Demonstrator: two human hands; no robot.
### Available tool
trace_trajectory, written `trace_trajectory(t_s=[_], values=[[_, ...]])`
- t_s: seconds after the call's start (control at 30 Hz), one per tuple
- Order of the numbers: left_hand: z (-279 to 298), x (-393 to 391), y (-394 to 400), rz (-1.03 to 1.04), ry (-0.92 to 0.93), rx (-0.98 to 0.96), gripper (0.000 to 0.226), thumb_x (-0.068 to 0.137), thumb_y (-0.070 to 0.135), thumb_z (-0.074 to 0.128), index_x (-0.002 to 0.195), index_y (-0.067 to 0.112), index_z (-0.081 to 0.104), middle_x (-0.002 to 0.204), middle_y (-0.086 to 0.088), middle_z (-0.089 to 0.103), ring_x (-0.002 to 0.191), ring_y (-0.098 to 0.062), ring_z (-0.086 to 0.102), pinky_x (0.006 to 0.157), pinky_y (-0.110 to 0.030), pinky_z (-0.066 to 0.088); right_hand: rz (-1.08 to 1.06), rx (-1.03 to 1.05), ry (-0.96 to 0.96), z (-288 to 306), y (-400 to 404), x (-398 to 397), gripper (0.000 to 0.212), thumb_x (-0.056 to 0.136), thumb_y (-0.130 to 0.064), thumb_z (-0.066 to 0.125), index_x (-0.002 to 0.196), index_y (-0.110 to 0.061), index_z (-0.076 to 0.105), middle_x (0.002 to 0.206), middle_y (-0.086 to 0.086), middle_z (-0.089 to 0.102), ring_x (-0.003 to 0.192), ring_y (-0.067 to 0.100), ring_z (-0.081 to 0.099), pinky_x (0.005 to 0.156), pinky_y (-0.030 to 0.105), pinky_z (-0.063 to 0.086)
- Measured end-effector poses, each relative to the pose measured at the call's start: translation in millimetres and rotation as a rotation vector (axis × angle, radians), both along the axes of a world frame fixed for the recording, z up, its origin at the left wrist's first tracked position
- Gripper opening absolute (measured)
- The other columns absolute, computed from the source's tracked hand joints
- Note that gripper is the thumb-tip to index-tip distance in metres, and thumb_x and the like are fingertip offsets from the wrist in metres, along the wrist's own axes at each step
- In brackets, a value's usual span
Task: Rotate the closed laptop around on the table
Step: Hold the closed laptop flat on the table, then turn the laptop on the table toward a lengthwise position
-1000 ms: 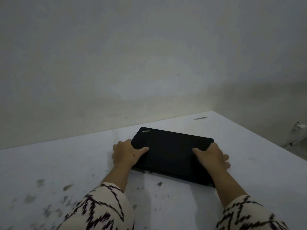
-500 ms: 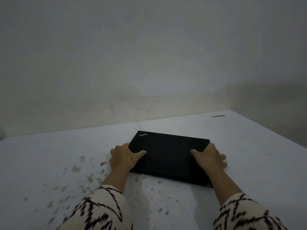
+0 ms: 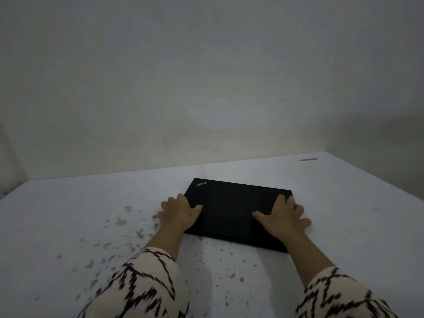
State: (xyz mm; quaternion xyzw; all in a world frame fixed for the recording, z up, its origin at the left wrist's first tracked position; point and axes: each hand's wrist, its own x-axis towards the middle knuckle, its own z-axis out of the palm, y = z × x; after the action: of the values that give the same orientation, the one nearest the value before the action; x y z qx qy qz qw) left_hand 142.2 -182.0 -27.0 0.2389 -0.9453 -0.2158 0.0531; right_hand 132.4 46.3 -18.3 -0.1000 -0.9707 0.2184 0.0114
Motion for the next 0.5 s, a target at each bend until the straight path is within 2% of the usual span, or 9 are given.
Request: trace_trajectory(t_s=[0.07, 0.17, 0.23, 0.33, 0.5], values=[[1, -1, 2, -0.021, -0.009, 0.017, 0.056, 0.085, 0.052, 0.052, 0.122, 0.011, 0.047, 0.128, -0.015, 0.051, 0.121, -0.033, 0.043, 0.096, -0.044, 0.042, 0.16, 0.046, 0.046, -4, -12, 13, 0.105, 0.07, -0.072, 0.055, 0.149, -0.02, 0.008, 0.16, 0.009, -0.001, 0.145, 0.036, 0.002, 0.113, 0.06, 0.011], [3, 1, 5, -0.008, -0.002, 0.04, 0.051, 0.086, 0.047, 0.053, 0.12, 0.01, 0.049, 0.127, -0.014, 0.054, 0.12, -0.034, 0.044, 0.096, -0.044, 0.042, 0.361, 0.165, 0.052, -12, -25, 30, 0.109, 0.066, -0.078, 0.051, 0.15, -0.024, 0.007, 0.161, 0.002, -0.004, 0.146, 0.031, -0.006, 0.111, 0.065, -0.004], [4, 2, 5, 0.013, 0.022, 0.083, 0.046, 0.087, 0.043, 0.054, 0.117, 0.008, 0.051, 0.124, -0.015, 0.055, 0.12, -0.035, 0.045, 0.093, -0.043, 0.043, 0.441, 0.248, 0.07, -17, -26, 36, 0.103, 0.068, -0.079, 0.047, 0.149, -0.025, 0.013, 0.161, -0.001, 0.006, 0.147, 0.027, -0.001, 0.111, 0.066, -0.007], [6, 6, 3, 0.024, 0.039, 0.126, 0.04, 0.086, 0.038, 0.055, 0.113, 0.007, 0.052, 0.12, -0.015, 0.057, 0.118, -0.035, 0.045, 0.091, -0.041, 0.045, 0.509, 0.256, 0.112, -18, -21, 38, 0.091, 0.071, -0.078, 0.043, 0.146, -0.029, 0.026, 0.158, -0.006, 0.021, 0.145, 0.021, 0.011, 0.113, 0.064, -0.005], [5, 12, 5, 0.014, 0.021, 0.11, 0.044, 0.085, 0.041, 0.058, 0.113, 0.008, 0.055, 0.121, -0.015, 0.059, 0.117, -0.036, 0.049, 0.093, -0.041, 0.044, 0.58, 0.239, 0.152, -17, -10, 34, 0.082, 0.071, -0.076, 0.048, 0.141, -0.036, 0.035, 0.155, -0.009, 0.029, 0.143, 0.017, 0.02, 0.115, 0.06, 0.0]])
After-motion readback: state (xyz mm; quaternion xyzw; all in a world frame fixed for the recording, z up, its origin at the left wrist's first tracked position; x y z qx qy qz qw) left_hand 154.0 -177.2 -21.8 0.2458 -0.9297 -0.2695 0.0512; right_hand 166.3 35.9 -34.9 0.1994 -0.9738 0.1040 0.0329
